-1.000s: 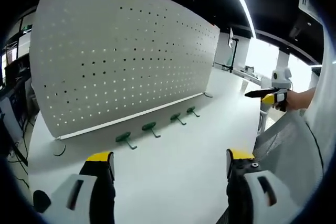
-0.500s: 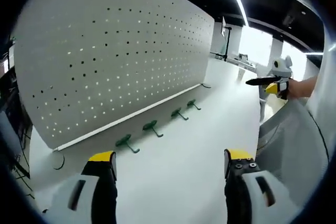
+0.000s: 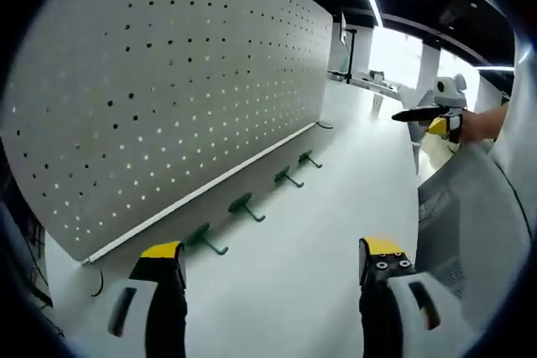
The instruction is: Insert the hook assembly into the mounting plate slot until the hook locks in place.
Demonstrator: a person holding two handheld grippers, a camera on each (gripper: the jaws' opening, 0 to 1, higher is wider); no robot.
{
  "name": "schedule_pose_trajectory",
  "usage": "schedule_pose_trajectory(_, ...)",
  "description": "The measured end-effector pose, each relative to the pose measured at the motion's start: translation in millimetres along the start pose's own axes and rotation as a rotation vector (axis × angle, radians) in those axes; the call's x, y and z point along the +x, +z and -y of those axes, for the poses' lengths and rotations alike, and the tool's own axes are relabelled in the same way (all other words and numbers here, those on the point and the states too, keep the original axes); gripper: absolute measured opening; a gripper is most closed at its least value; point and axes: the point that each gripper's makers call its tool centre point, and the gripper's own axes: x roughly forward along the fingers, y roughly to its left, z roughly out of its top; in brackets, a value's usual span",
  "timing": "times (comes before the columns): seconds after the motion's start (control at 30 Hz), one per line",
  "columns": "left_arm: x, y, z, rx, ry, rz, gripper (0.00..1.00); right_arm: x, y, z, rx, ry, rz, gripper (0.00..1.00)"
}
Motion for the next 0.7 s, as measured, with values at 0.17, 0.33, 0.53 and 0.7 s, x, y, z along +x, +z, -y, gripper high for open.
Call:
schedule_pose_trajectory(0.17,4,-0.2,-7.9,0.014,-0.002,-0.019,0.88,-1,-1.1,1,0.004,-0.005,-0.006,0.79)
schedule_pose_trajectory(0.33,8,-1.4,-13.0,0.02,-0.007,-0.037,0.88,-2,-1.7,1,0.005,-0.007,-0.009,0.79)
schedule_pose_trajectory(0.53,14,-4.1,-14.2,0.036,-0.019,-0.065,0.88,-2,-2.6,3,0.007,-0.011,-0.013,0.78)
schedule_pose_trajectory(0.7,19,-4.2,-17.7,0.05,-0.026,-0.084,0.89,-2,-4.1,4,0.009,-0.012,-0.018,0.78)
